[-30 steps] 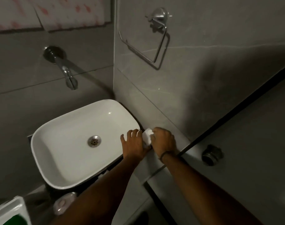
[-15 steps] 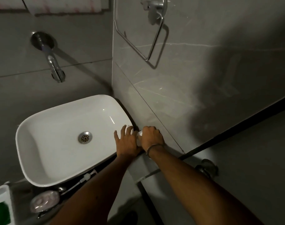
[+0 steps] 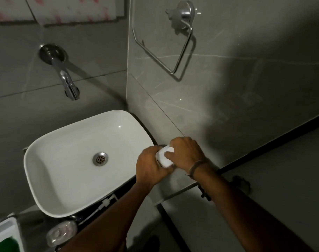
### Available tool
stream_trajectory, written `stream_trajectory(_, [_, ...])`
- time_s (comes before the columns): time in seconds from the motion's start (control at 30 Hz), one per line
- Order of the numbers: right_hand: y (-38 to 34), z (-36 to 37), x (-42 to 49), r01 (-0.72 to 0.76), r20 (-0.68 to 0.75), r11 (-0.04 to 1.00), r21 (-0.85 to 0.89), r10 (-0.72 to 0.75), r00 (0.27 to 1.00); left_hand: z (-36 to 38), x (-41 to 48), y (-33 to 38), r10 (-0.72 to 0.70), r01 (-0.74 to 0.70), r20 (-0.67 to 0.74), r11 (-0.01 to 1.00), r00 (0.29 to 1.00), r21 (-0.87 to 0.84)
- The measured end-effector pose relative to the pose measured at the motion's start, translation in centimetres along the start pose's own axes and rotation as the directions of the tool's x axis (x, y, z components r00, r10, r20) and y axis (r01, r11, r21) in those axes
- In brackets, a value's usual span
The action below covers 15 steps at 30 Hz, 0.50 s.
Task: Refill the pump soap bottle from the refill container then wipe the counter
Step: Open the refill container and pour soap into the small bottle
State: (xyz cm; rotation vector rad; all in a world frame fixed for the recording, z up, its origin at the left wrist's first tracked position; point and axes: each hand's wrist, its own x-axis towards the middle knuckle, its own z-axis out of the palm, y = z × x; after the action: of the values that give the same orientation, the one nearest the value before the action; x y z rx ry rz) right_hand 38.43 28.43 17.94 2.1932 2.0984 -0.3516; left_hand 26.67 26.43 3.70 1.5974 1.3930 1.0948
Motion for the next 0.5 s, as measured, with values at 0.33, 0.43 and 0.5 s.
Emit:
stream_trajectory(0.33, [-3.4,-7.3,-3.7,0.086,0.114,0.993,-0.086,-0.076,0.991,-4.0,-2.4,4.0,-0.007,0.007,0.009,0.997,1.000,-0.077])
stream_trajectory(0.43, [-4.0,-8.1,-4.0,0.110,0.125,0.988,-0.113,-0.096,0.987,-4.9,-2.9,5.4,-0.005,0.006,0.010,0.997,1.000,-0.074])
stream_trajectory(0.5, [-3.6,-8.8,-4.1,0.165,0.159,0.986,-0.030,-0.158,0.974,-5.2,-2.8,5.8,-0.013,0.013,0.004,0.998,1.000,-0.054])
